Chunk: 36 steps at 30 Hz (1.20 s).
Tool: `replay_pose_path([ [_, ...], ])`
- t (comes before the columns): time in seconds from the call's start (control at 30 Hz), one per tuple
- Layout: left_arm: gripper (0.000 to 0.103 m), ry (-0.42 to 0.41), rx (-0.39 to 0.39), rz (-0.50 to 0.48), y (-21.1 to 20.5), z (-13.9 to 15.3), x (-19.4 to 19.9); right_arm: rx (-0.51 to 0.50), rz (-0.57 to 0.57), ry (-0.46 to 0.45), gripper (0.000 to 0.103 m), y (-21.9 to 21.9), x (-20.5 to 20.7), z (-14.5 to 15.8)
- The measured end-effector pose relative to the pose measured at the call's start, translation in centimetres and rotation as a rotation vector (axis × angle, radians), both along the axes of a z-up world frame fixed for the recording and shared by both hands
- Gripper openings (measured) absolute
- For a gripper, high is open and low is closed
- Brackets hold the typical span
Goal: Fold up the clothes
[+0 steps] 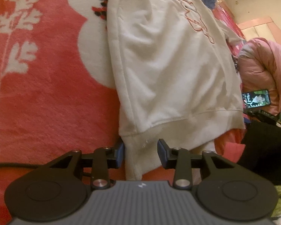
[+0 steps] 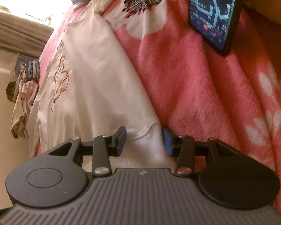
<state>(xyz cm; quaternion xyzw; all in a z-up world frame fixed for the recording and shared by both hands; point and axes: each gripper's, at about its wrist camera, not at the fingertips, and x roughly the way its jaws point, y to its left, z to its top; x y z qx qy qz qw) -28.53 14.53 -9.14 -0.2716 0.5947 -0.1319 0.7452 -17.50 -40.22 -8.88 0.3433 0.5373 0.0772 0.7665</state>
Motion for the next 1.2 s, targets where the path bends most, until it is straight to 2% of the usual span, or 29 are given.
replay_pose_path([
  [0.13, 0.021, -0.008, 0.008, 0.020, -0.1, -0.3, 0.3, 0.000, -0.023, -0.014, 0.041, -0.3, 0.8, -0.1],
  [0.3, 0.020, -0.062, 0.022, 0.037, -0.5, -0.2, 0.6, -0.044, 0.012, -0.032, 0.041, 0.6, 1.8, -0.3],
  [0.43, 0.021, -0.034, -0.007, -0.001, -0.9, -0.6, 0.1, 0.006, 0.018, -0.005, 0.041, 0.6, 0.8, -0.6],
  [0.6, 0.021, -0.029, 0.022, -0.075, -2.1, -0.4, 0.0, 0.020, 0.005, -0.005, 0.040, 0.2, 0.8, -0.4],
  [0.73, 0.021, -0.016, 0.014, -0.072, -2.2, -0.6, 0.0, 0.048, -0.043, 0.013, 0.039, -0.3, 1.1, -1.2],
  [0.93, 0.020, 0.014, 0.010, -0.089, -2.3, -0.8, -0.1, 0.039, 0.010, 0.025, 0.036, 0.4, -0.2, -0.6],
  [1.1, 0.019, 0.019, -0.004, -0.062, -2.1, -1.1, -0.3, 0.040, -0.057, -0.003, 0.036, -1.1, 0.5, -0.4],
  [1.2, 0.018, 0.013, 0.003, -0.051, -2.2, -1.0, -0.6, 0.049, -0.045, 0.018, 0.036, -0.8, 0.4, -0.9],
])
